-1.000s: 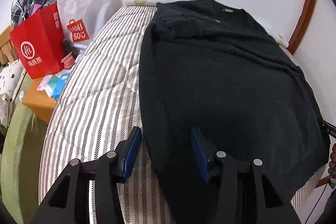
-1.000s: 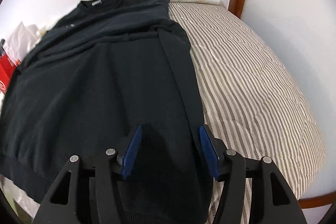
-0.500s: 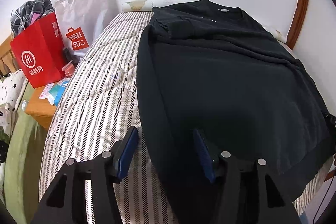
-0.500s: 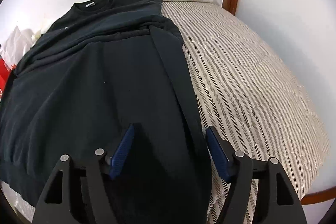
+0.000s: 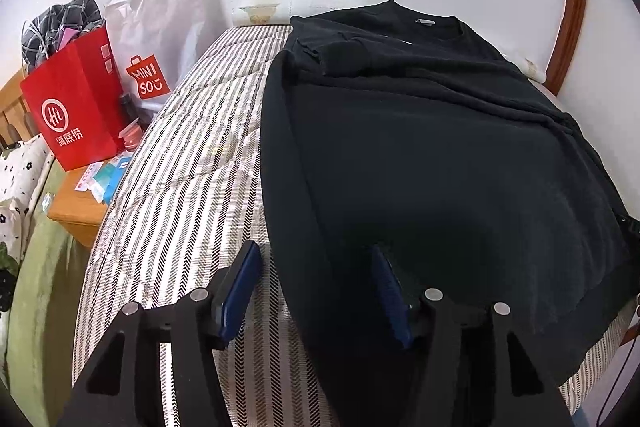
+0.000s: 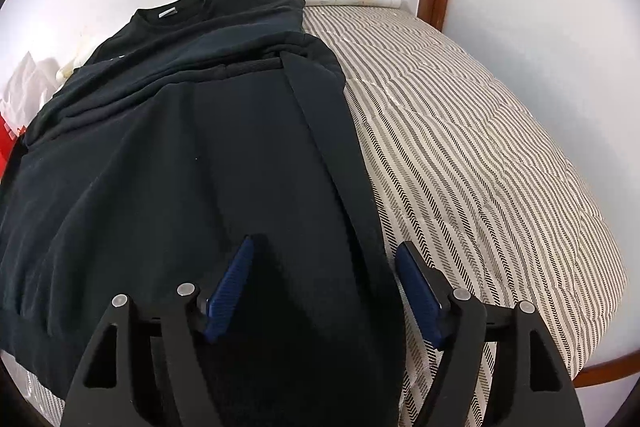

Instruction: Fold small clothes

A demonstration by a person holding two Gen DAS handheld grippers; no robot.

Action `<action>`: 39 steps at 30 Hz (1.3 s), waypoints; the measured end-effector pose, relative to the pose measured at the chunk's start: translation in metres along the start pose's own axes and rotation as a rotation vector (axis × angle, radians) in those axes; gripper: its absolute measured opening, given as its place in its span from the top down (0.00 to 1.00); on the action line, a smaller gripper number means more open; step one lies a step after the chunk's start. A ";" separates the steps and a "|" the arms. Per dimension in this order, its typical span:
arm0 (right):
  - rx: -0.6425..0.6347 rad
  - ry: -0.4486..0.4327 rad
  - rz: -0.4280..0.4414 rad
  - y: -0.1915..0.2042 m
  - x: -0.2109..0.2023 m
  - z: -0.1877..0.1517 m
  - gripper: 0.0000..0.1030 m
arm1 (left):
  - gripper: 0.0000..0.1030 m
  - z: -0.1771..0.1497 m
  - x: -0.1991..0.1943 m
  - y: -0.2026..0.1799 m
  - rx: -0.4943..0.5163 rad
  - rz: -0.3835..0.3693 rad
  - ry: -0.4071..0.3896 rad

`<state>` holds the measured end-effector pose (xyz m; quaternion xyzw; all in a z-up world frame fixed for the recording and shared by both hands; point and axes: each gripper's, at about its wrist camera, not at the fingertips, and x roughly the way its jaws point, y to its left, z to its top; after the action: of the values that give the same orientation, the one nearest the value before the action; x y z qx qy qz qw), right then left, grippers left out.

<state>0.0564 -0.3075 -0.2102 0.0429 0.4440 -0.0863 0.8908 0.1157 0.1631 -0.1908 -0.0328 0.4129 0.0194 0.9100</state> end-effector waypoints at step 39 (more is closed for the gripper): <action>-0.016 0.015 0.011 0.002 0.001 0.004 0.28 | 0.36 0.001 0.003 0.000 -0.002 0.025 -0.002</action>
<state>0.0606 -0.3058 -0.2092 0.0388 0.4509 -0.0774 0.8884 0.1188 0.1636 -0.1924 -0.0285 0.4125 0.0314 0.9100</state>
